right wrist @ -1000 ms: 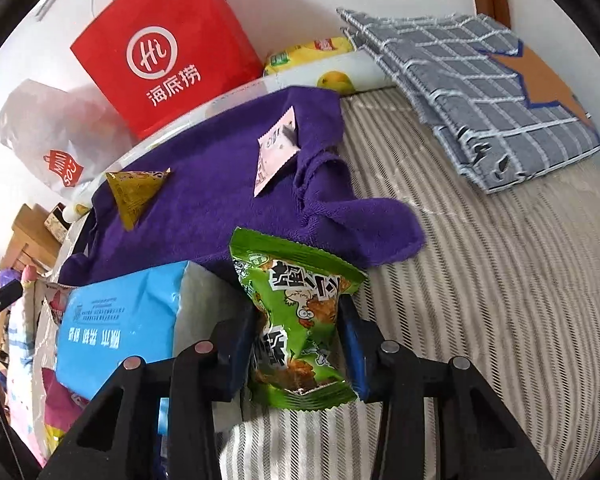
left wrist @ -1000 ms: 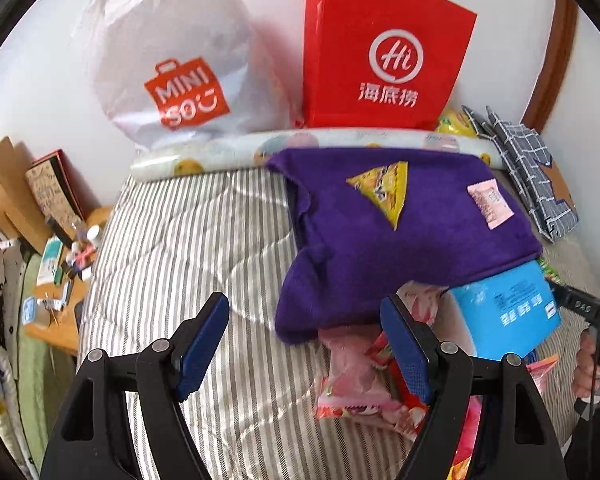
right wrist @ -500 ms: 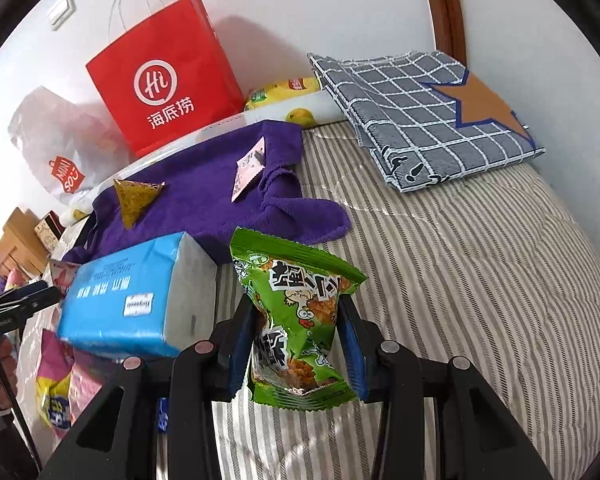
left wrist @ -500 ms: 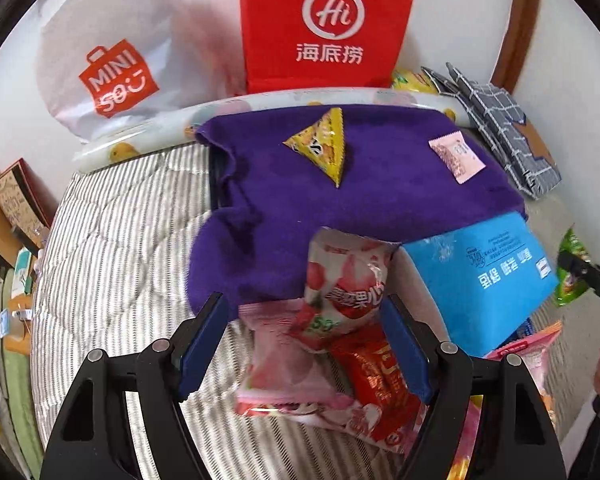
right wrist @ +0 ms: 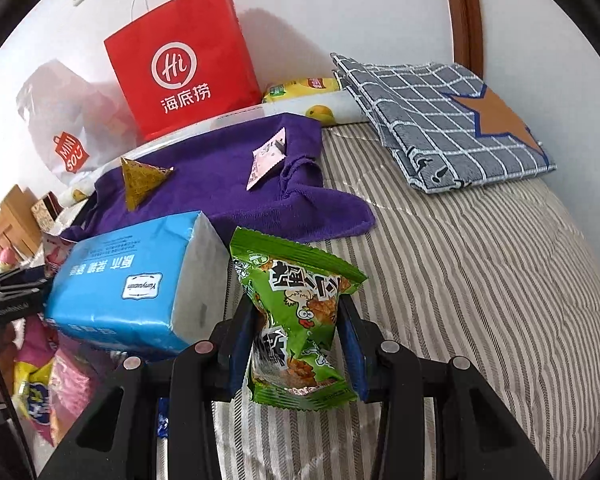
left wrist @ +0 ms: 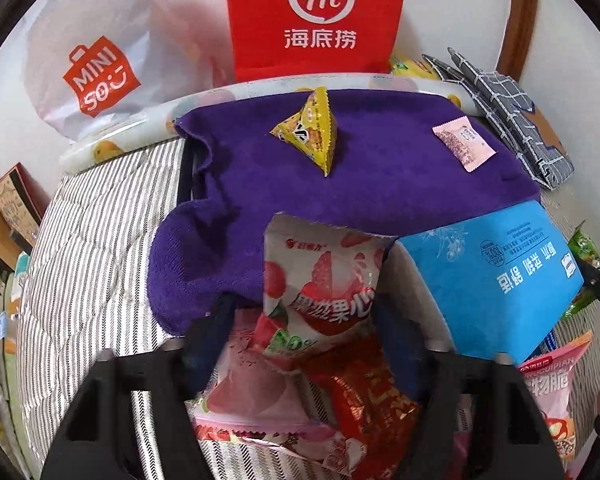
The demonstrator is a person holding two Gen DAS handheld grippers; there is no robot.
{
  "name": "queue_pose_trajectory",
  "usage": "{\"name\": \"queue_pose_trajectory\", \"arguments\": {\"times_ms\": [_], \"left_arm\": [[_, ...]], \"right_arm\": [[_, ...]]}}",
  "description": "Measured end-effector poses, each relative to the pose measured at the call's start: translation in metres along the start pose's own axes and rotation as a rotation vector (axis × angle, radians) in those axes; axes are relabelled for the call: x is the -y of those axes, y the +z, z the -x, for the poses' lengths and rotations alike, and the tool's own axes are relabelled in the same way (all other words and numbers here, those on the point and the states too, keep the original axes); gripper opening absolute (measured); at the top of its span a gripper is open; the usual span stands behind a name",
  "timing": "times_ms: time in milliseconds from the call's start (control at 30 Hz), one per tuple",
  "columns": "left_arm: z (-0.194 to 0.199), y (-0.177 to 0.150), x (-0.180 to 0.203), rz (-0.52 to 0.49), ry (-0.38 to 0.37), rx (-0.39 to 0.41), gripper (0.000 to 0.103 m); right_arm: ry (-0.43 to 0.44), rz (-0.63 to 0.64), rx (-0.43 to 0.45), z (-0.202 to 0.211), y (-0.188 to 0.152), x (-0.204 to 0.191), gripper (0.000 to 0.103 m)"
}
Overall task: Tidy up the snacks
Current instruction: 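Grasp the pink fruit-candy bag with the left gripper while the right holds the green bag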
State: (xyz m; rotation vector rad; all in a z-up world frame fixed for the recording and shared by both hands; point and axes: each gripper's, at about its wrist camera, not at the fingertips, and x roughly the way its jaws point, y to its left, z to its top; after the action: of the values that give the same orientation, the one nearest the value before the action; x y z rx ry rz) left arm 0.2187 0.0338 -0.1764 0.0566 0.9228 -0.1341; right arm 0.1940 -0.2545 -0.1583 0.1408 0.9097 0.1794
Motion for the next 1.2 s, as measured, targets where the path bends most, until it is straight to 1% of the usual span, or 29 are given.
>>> {"name": "queue_pose_trajectory", "arguments": {"times_ms": [33, 67, 100, 133, 233, 333, 400, 533, 567, 600, 733, 933, 1200], "left_arm": [[0.001, -0.001, -0.001, 0.000, -0.020, 0.000, 0.053], [0.002, -0.002, -0.002, 0.003, -0.030, 0.004, 0.049], [0.003, -0.002, -0.003, 0.005, -0.033, 0.008, 0.041], [0.004, -0.003, -0.004, 0.005, -0.042, 0.010, 0.037], [0.006, -0.004, -0.008, 0.016, -0.069, 0.018, 0.036], [0.005, -0.004, -0.010, 0.029, -0.092, 0.021, 0.035], [0.004, -0.004, -0.012, 0.035, -0.118, 0.024, 0.031], [0.006, -0.004, -0.013, 0.036, -0.131, 0.032, 0.029], [0.008, -0.004, -0.015, 0.040, -0.132, 0.035, 0.028], [0.010, -0.004, -0.016, 0.046, -0.137, 0.038, 0.023], [0.015, -0.003, -0.022, 0.090, -0.185, 0.039, 0.022], [0.024, -0.003, -0.021, 0.084, -0.193, 0.060, 0.022], [0.049, -0.001, -0.026, 0.092, -0.184, 0.100, 0.022]], "right_arm": [[-0.005, 0.009, 0.004, -0.001, 0.000, -0.001, 0.039], [-0.010, 0.016, 0.007, -0.003, -0.001, -0.002, 0.039], [-0.012, 0.016, 0.008, -0.004, -0.002, -0.002, 0.039], [-0.017, 0.015, 0.011, -0.005, -0.003, -0.002, 0.039], [-0.028, 0.004, 0.008, -0.011, -0.005, -0.001, 0.038], [-0.021, -0.009, 0.002, -0.013, -0.004, 0.000, 0.038], [-0.023, -0.006, -0.004, -0.014, -0.004, 0.000, 0.038], [-0.009, -0.017, -0.001, -0.013, -0.004, 0.001, 0.038], [-0.003, -0.023, 0.001, -0.013, -0.004, 0.003, 0.038], [-0.001, -0.025, 0.003, -0.012, -0.004, 0.003, 0.038], [-0.015, -0.024, 0.016, -0.006, -0.005, 0.002, 0.037], [-0.024, -0.015, 0.045, 0.012, -0.002, -0.005, 0.036], [-0.008, -0.026, 0.072, 0.033, 0.000, -0.010, 0.036]]}}
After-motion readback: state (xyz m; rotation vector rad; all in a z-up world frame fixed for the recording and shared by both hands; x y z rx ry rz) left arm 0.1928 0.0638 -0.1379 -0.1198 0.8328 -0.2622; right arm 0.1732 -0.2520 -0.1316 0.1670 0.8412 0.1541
